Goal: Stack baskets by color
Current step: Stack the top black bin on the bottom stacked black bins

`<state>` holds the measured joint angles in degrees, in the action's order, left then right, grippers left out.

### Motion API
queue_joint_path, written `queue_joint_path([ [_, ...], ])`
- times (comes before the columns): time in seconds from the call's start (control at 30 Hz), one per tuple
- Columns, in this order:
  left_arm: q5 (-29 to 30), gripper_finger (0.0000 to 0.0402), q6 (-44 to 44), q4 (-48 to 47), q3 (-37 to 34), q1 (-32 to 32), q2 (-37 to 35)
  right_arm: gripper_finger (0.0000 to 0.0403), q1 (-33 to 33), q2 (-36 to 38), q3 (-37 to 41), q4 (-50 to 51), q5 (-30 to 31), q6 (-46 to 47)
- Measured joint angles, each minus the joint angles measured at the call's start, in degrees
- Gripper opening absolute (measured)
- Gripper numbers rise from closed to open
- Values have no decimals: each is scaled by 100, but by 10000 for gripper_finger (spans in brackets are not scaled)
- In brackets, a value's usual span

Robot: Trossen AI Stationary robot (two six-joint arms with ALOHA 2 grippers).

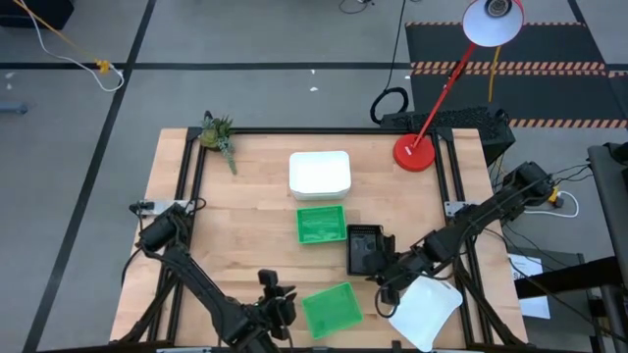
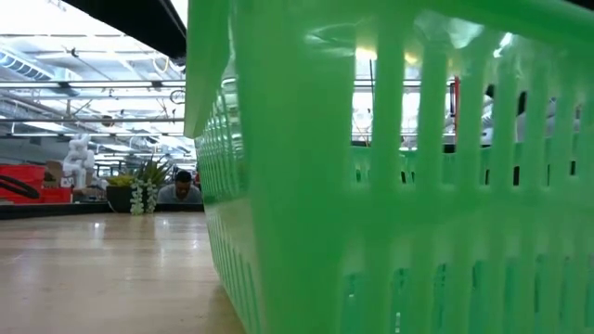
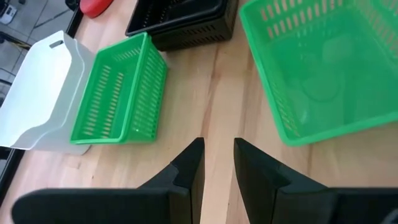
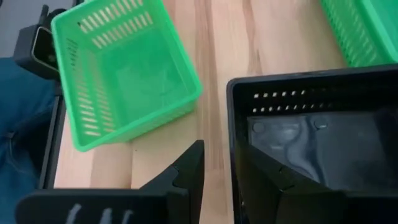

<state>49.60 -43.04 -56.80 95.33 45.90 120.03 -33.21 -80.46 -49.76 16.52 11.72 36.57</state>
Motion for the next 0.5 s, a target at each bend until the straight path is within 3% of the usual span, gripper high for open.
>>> queue_joint_path([
  [0.5, 11, 85, -25, 2, -2, -12, 0, 84, 97, -103, -2, 256, -195, 140],
])
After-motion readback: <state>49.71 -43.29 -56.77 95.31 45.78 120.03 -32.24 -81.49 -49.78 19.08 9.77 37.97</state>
